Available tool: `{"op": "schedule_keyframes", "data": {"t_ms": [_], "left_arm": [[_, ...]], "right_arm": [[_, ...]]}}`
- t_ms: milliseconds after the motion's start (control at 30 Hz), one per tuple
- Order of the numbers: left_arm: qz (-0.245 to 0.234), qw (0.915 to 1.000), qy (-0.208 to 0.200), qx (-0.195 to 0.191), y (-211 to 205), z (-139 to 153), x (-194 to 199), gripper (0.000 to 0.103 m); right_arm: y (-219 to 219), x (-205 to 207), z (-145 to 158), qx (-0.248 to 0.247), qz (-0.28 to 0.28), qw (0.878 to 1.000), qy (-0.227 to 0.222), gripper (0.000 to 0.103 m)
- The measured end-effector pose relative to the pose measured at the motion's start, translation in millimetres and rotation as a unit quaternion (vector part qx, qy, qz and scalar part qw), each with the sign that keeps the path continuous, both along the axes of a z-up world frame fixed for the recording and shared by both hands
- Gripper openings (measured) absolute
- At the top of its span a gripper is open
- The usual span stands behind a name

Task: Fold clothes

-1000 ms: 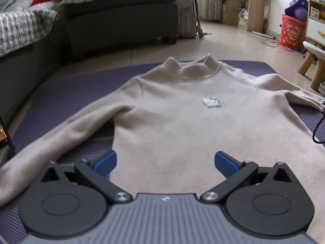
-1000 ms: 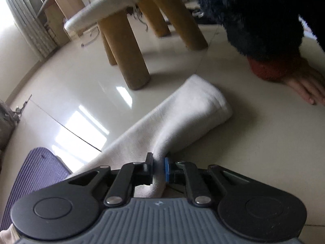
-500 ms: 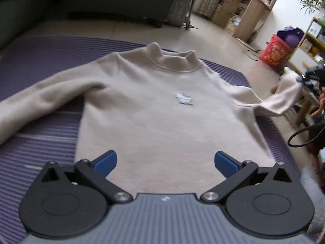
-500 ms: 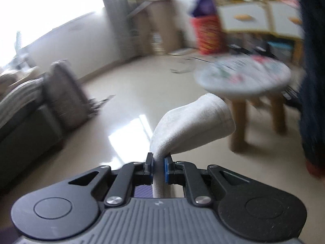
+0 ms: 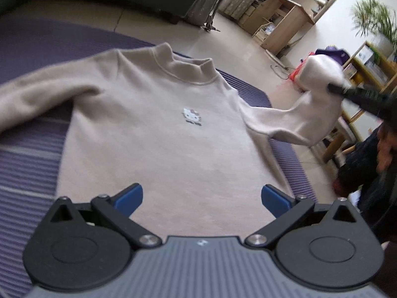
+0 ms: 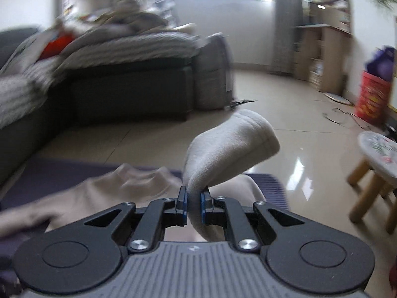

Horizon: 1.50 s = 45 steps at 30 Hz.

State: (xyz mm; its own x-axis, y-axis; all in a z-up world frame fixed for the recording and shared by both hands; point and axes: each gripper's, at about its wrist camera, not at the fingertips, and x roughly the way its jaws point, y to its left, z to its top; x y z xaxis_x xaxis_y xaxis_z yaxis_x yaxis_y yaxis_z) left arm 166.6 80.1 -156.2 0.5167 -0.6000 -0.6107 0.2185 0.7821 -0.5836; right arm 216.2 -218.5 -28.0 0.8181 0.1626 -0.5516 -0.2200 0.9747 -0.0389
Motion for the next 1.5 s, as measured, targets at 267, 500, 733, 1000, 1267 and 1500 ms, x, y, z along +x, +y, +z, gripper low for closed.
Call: {"op": "schedule_keyframes", "data": {"t_ms": [267,500,733,1000,1267,1500], "left_arm": [[-0.001,0.9963,0.037,-0.078,11,-27,3,0.102],[0.003,0.9872,0.086,-0.134,17,-47,7,0.102],[0.009,0.9845,0.098,-0.145,20,-50,7,0.102],[0.019,0.9802,0.112,-0.162,24,-55,6,0.102],[0.033,0.9758,0.126,-0.176,28,-57,7,0.102],[0.039,0.9716,0.139,-0.188,34,-60,7,0.102]], "right_arm": [[74,-34,-71,-0.084,0.140,0.985,0.051,0.009],[107,-70,-110,-0.164,0.220,0.957,0.089,0.016],[106,-102,-104,-0.150,0.301,0.933,0.125,0.040],[106,-128,-104,-0.155,0.341,0.916,0.142,0.044],[123,-148,-93,-0.215,0.389,0.894,0.064,0.045],[150,-184,-103,-0.299,0.434,0.849,0.033,0.010]]}}
